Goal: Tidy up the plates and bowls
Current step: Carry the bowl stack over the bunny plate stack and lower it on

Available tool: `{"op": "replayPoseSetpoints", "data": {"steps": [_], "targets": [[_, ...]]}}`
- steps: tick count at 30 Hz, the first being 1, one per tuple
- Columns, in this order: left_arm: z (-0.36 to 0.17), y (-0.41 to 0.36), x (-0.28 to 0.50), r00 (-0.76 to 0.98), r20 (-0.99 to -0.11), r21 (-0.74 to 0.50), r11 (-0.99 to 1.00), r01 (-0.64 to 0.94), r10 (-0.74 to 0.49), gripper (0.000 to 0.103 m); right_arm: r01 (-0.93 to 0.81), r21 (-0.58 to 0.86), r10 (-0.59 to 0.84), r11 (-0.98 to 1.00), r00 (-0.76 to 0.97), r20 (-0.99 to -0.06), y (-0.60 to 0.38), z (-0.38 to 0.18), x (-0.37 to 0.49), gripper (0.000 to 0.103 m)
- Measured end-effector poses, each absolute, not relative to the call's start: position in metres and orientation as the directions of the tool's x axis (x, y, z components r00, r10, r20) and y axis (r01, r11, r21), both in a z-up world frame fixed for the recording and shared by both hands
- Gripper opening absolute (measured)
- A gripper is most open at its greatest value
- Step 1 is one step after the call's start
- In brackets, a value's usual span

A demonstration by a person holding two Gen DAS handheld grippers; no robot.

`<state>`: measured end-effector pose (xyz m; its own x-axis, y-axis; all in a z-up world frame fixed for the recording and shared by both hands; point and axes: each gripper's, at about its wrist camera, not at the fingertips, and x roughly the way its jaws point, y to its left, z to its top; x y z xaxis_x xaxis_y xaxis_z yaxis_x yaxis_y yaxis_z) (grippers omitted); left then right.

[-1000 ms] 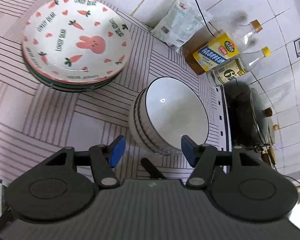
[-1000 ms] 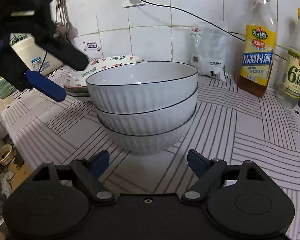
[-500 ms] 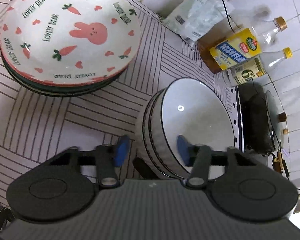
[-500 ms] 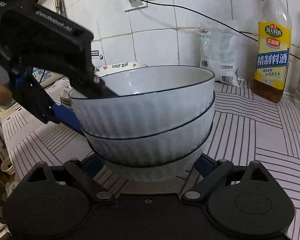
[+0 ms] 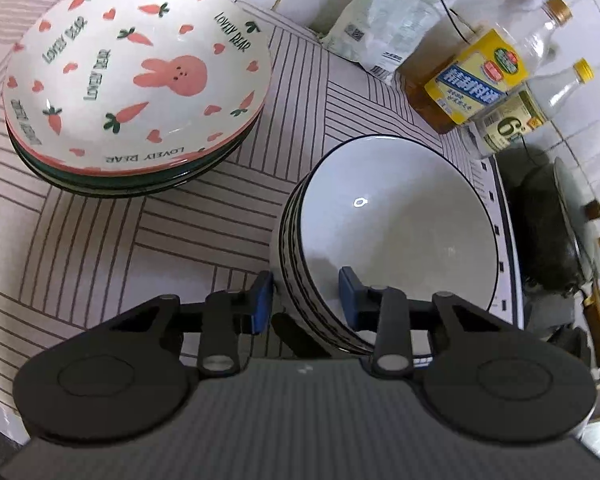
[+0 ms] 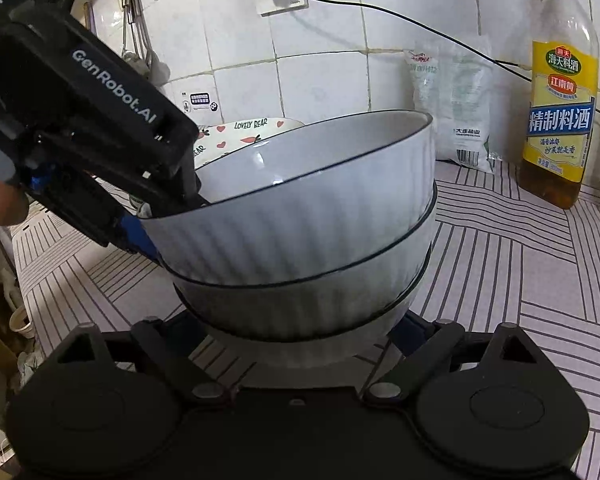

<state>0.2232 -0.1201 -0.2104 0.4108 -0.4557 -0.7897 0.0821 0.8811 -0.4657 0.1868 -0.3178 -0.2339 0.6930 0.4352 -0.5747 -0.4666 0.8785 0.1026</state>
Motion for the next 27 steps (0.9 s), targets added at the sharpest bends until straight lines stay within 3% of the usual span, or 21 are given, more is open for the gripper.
{"op": "replayPoseSetpoints", "data": {"steps": [14,27], "targets": [[-0.159,-0.101,0.185,0.461,-0.769,-0.43,0.892,0.142,-0.444,0.034,-0.525,0.048,0.474,0.85,0.721,-0.506,-0.3,-0.193,0.15,0.095],[-0.106,-0.024,0.174,0.522,-0.754,-0.42,0.904,0.082,-0.398,0.034,-0.646,0.01,0.579,0.763,0.676,-0.455,-0.233,-0.151,0.169,0.095]]}}
